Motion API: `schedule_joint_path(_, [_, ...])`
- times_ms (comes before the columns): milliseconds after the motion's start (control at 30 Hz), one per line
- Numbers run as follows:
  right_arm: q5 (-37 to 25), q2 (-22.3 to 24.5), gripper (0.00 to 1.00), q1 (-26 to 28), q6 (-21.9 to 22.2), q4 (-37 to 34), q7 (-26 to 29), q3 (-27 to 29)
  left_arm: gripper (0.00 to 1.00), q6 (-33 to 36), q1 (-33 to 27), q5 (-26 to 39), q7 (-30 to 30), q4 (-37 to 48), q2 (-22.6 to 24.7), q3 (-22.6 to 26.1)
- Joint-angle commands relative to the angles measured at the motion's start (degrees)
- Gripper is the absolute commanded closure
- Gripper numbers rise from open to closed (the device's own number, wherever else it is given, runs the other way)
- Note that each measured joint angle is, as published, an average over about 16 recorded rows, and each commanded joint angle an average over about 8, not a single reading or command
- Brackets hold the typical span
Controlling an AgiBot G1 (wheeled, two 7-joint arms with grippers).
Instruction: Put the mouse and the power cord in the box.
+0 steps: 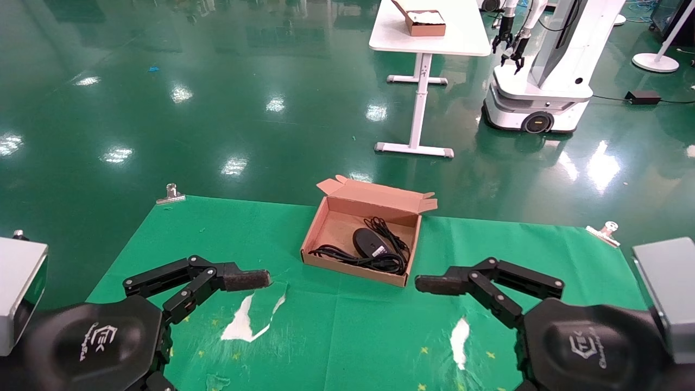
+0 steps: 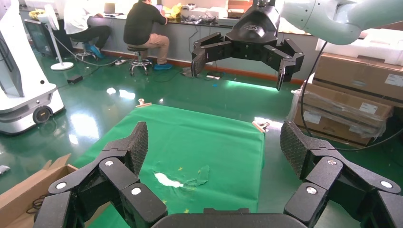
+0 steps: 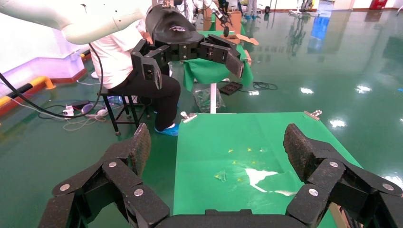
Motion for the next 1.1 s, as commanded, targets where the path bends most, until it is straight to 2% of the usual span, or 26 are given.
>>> schedule_joint_path(33, [-0.1,-0.06,0.0,0.12,0.04,-0.18,-0.08,-0.06,0.0,-0.05,-0.04,0.05,0.0,0.06,0.05,0.04])
schedule_joint_path(1100, [-0.48,-0.26,0.0,0.58,0.19,-0.86,-0.37,-0.28,0.0,-0.27,-0.2,0.27,0.05,0.26,0.22,0.21])
